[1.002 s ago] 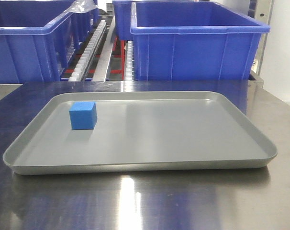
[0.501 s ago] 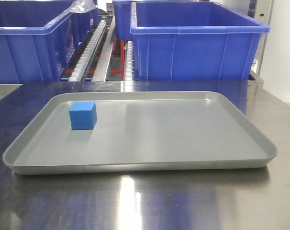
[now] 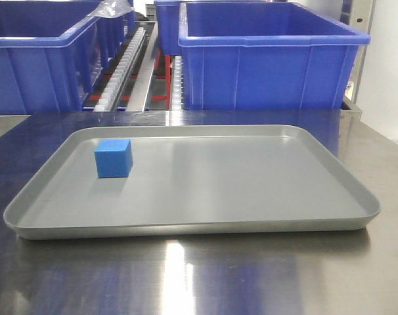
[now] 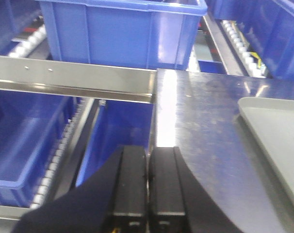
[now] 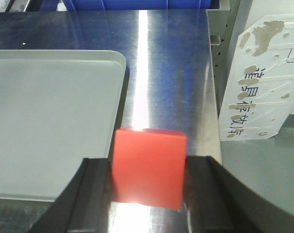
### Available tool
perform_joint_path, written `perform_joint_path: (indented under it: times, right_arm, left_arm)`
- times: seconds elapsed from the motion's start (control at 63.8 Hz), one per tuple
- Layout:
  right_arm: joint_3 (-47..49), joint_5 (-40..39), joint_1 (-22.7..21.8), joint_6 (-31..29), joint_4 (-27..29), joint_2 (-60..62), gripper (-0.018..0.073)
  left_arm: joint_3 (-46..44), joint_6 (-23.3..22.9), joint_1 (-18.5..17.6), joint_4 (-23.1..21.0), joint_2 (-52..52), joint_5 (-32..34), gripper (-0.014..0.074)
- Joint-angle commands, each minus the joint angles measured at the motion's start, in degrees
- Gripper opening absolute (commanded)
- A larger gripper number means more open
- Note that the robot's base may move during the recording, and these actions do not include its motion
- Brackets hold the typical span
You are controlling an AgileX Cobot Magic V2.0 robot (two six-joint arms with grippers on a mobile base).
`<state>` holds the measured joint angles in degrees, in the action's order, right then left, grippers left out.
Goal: Sort and place red and blue blocks on shelf
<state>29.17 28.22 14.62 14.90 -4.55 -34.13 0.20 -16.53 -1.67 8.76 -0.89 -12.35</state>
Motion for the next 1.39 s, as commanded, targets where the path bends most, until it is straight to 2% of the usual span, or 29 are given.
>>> perform_joint_path:
  times: [0.0, 0.219, 0.423, 0.548, 0.799, 0.987, 1.253, 1.378]
  right_arm:
    - [1.60, -4.04, -0.29, -0.02, -0.48, 0.08, 0.0050]
    - [1.60, -4.04, -0.29, -0.02, -0.48, 0.08, 0.0050]
    - [1.60, -4.04, -0.29, -0.02, -0.48, 0.08, 0.0050]
    - [1.60, -4.04, -0.29, -0.02, -0.48, 0.08, 0.0050]
    - [1.60, -4.04, -0.29, -0.02, -0.48, 0.08, 0.0050]
    - [1.60, -4.04, -0.29, -0.02, -0.48, 0.08, 0.0050]
    - [1.60, -4.04, -0.29, -0.02, -0.48, 0.08, 0.0050]
    - [1.60, -4.04, -0.29, -0.02, -0.48, 0.08, 0.0050]
  left_arm:
    - [-3.51, -0.54, -1.43, -0.56, -3.59, 4.35, 0.0123]
    - [-13.77, -0.54, -4.43, 0.63, -17.04, 4.35, 0.0123]
    - [-23.22, -0.54, -4.56, 0.48, -28.85, 4.14, 0.0123]
    - [-25.55, -0.54, -4.56, -0.28, -32.94, 4.05, 0.0123]
    - [-25.77, -0.54, -4.56, -1.40, -34.21, 4.47, 0.0123]
    - [-25.77, -0.54, -4.56, 0.40, -34.25, 4.35, 0.0123]
    - [-25.77, -0.54, -4.56, 0.27, -34.34, 5.55, 0.0123]
    - [-25.77, -0.54, -4.56, 0.27, -34.34, 4.03, 0.0123]
